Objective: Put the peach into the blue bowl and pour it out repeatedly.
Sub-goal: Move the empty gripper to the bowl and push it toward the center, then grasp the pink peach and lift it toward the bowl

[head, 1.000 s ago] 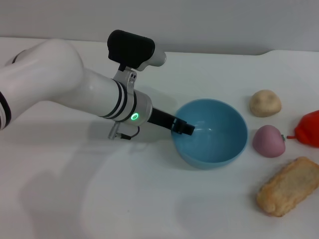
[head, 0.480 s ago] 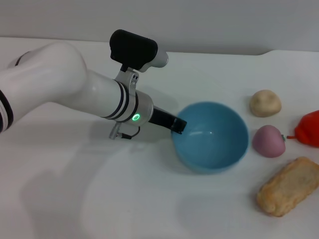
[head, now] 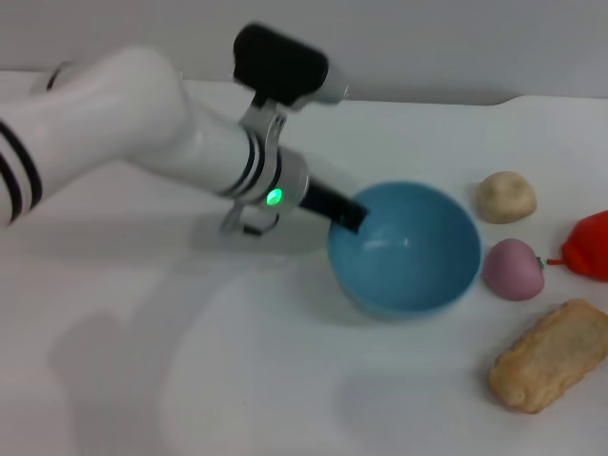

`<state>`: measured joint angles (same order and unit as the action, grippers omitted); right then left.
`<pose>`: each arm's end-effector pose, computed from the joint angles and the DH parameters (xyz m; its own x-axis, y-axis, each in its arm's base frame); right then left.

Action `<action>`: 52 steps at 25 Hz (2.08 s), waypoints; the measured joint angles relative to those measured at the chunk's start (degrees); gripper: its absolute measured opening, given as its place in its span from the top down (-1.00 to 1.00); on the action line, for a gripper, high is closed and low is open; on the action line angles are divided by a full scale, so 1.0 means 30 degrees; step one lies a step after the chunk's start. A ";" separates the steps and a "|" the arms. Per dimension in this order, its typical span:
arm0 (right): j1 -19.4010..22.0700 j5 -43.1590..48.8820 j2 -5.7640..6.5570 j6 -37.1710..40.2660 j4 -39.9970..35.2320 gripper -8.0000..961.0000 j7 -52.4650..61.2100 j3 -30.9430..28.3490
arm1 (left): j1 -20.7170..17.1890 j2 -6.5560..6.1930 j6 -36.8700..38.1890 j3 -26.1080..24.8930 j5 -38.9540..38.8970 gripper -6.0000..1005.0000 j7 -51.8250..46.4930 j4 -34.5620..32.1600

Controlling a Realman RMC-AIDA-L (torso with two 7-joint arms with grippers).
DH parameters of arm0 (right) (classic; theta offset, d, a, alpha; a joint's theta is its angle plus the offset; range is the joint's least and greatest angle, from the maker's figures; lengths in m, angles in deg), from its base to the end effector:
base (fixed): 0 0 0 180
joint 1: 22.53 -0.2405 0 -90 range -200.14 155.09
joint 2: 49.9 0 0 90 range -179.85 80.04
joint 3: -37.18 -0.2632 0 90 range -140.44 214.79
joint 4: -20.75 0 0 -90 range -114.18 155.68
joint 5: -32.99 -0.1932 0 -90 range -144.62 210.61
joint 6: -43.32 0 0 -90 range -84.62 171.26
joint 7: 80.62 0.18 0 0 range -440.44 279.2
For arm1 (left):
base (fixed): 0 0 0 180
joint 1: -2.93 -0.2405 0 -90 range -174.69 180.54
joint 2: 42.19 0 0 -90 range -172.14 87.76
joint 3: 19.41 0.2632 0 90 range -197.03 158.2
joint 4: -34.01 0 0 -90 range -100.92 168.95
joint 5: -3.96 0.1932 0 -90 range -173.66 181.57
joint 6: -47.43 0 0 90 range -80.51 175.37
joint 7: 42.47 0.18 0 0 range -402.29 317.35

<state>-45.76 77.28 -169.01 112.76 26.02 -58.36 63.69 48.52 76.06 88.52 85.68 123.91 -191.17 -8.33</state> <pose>0.3818 0.3254 0.0125 0.5030 -0.0202 -0.8641 -0.8571 0.1170 -0.5016 -0.1849 0.3960 -0.1459 0.7606 0.6435 0.0860 0.6184 -0.6778 -0.3978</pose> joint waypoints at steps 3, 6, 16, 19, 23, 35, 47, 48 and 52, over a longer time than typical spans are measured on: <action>-0.0114 0.0021 0.0037 -0.0169 0.0000 -0.43 0.0075 0.0089 | 0.0943 0.0003 0.1079 -0.1671 0.2641 0.99 -0.0065 -0.0383; -0.0477 0.0042 0.0128 -0.0907 -0.0025 -0.43 0.0126 0.0112 | 0.1907 0.0050 0.2164 -0.3416 0.5163 0.99 -0.0443 -0.0605; -0.2433 0.4784 0.0184 -0.7636 -0.3919 -0.43 0.4785 0.1354 | 0.2977 0.0111 0.3730 -0.5767 0.9132 0.99 -0.2906 -0.0976; -0.2588 0.7091 0.0094 -0.8156 -0.6433 -0.43 0.8314 0.2698 | 0.2890 0.0131 0.3615 -0.5860 0.9082 0.99 -0.2929 -0.0954; -0.2352 1.0353 0.0091 -0.9519 -1.0808 -0.43 1.4732 0.5445 | 0.2760 0.0144 0.3454 -0.5853 0.8805 0.99 -0.3063 -0.0799; -0.3962 3.0183 0.0535 -0.3715 -1.8548 -0.43 3.6811 0.6594 | 0.2790 0.0134 0.2819 -0.5926 0.8311 0.99 -0.3215 -0.0764; -0.4858 3.4001 0.0260 0.1983 -1.9271 -0.43 3.8412 0.7172 | 0.2657 0.0109 0.2251 -0.5861 0.8319 0.99 -0.3224 -0.0760; -0.4903 3.4014 0.0257 0.1891 -1.8803 -0.43 3.8414 0.7439 | 0.2623 0.0110 0.2217 -0.5827 0.8319 0.99 -0.3226 -0.0760; -0.5081 3.4051 0.0251 0.1154 -1.7358 -0.43 3.8569 0.8615 | 0.2554 0.0110 0.2093 -0.5785 0.8327 0.99 -0.3200 -0.0727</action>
<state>-61.00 179.44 -168.26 116.22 -26.05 57.35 89.54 56.18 76.39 94.80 68.33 148.89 -200.77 -10.51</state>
